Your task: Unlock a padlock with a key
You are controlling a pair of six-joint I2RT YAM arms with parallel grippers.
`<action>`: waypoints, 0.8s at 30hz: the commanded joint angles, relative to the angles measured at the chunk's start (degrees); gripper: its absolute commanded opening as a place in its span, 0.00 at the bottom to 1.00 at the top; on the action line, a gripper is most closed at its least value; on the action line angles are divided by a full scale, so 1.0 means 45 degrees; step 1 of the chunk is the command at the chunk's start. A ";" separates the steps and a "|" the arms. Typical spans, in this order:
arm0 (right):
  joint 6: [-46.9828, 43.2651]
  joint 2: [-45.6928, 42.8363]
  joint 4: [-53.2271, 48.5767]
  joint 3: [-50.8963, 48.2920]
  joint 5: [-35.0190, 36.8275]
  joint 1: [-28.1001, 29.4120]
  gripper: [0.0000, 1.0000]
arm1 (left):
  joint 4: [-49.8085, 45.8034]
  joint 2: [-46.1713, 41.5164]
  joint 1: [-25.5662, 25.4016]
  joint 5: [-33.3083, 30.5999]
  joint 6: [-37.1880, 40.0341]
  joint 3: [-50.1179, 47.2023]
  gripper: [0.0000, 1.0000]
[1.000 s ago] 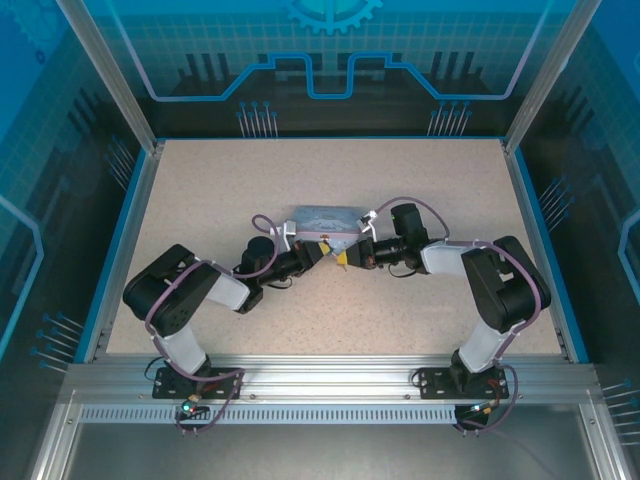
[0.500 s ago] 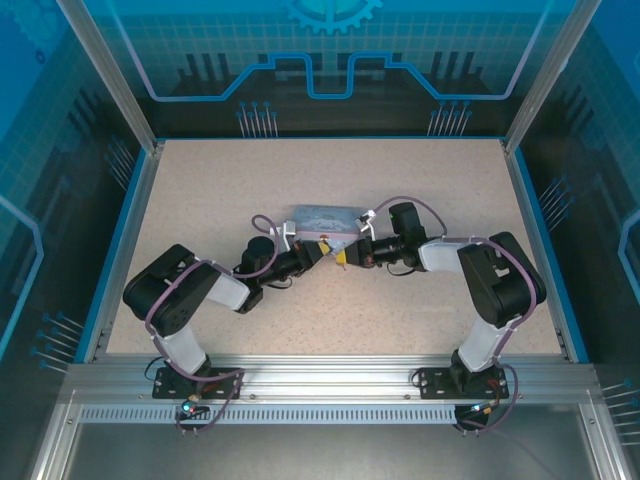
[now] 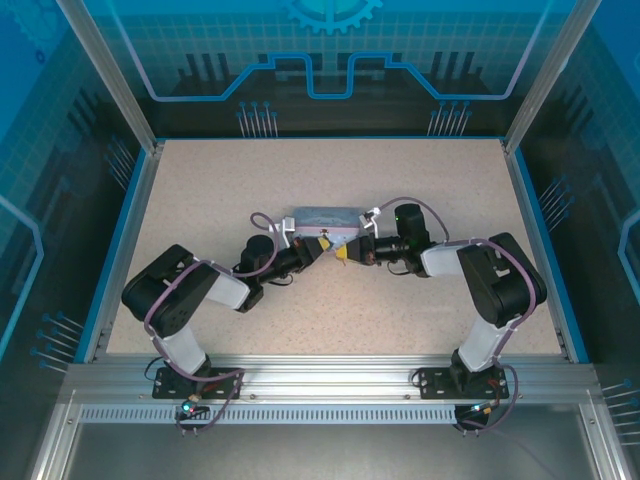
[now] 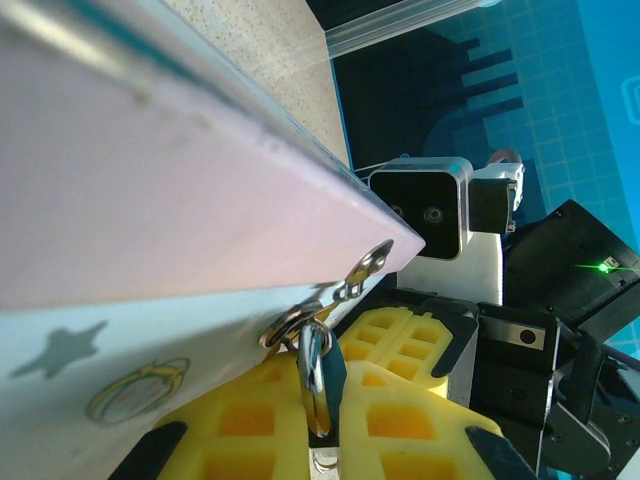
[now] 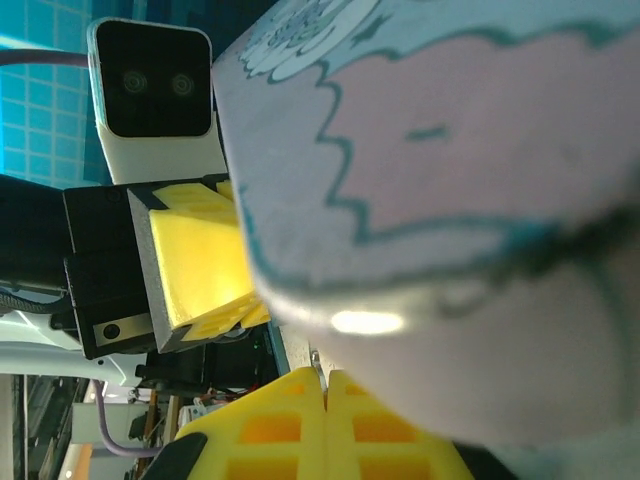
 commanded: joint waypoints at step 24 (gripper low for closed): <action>0.2669 0.1082 0.4373 0.0171 0.0229 -0.0251 0.00 | 0.0887 -0.0016 -0.0762 0.0410 -0.0350 0.0601 0.00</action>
